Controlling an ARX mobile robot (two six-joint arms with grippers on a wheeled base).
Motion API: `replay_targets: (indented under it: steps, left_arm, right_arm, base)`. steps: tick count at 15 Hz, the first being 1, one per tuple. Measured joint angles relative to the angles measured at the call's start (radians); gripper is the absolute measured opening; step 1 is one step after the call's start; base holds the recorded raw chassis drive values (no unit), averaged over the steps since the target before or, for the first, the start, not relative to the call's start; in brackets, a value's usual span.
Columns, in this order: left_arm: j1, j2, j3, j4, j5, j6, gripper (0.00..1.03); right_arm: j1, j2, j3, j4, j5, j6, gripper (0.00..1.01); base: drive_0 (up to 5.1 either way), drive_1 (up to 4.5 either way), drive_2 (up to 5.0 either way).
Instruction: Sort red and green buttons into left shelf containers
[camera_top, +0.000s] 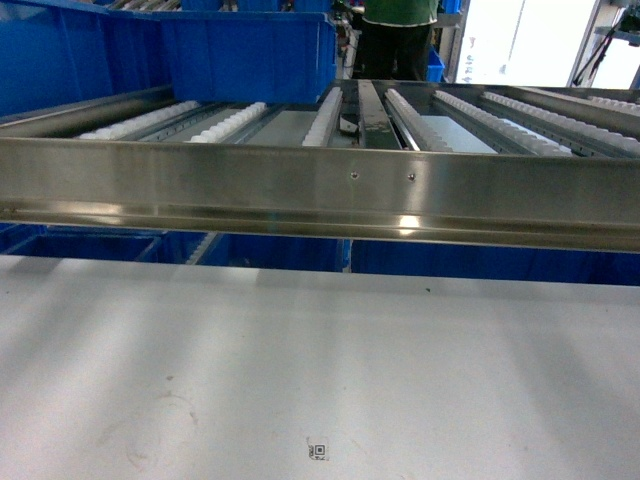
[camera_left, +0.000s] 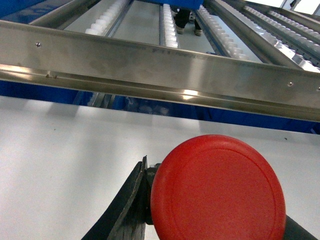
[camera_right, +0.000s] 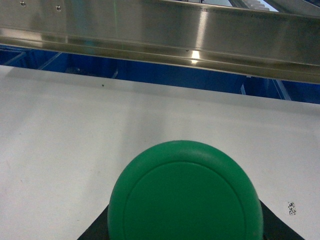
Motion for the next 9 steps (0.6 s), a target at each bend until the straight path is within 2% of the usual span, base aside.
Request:
replay_targets:
  steps: [1,3,5,6,9]
  left_arm:
    - [-0.050,-0.045,-0.009,-0.010,-0.049,0.000,0.35]
    - [-0.116,-0.087,-0.021,-0.046,-0.112,0.000,0.35]
    - [-0.131,-0.089,-0.025,-0.037,-0.140,0.001,0.35]
    - [-0.131,-0.084,-0.025,-0.004,-0.140,0.004,0.35]
    - [-0.131,-0.079,-0.025,-0.008,-0.142,0.008,0.34]
  right_arm:
    - [0.000,0.000,0.000,0.000,0.000,0.000,0.34]
    - [0.000,0.000,0.000,0.000,0.000,0.000,0.34]
    - [0.000,0.000,0.000,0.000,0.000,0.000,0.34]
    - [0.000,0.000,0.000,0.000,0.000,0.000,0.34]
    - [0.000,0.000,0.000,0.000,0.000,0.000,0.34]
  base:
    - [0.0,0.00,0.0]
    - [0.0,0.00,0.0]
    - [0.0,0.00,0.0]
    - [0.0,0.00,0.0]
    - [0.0,0.00,0.0]
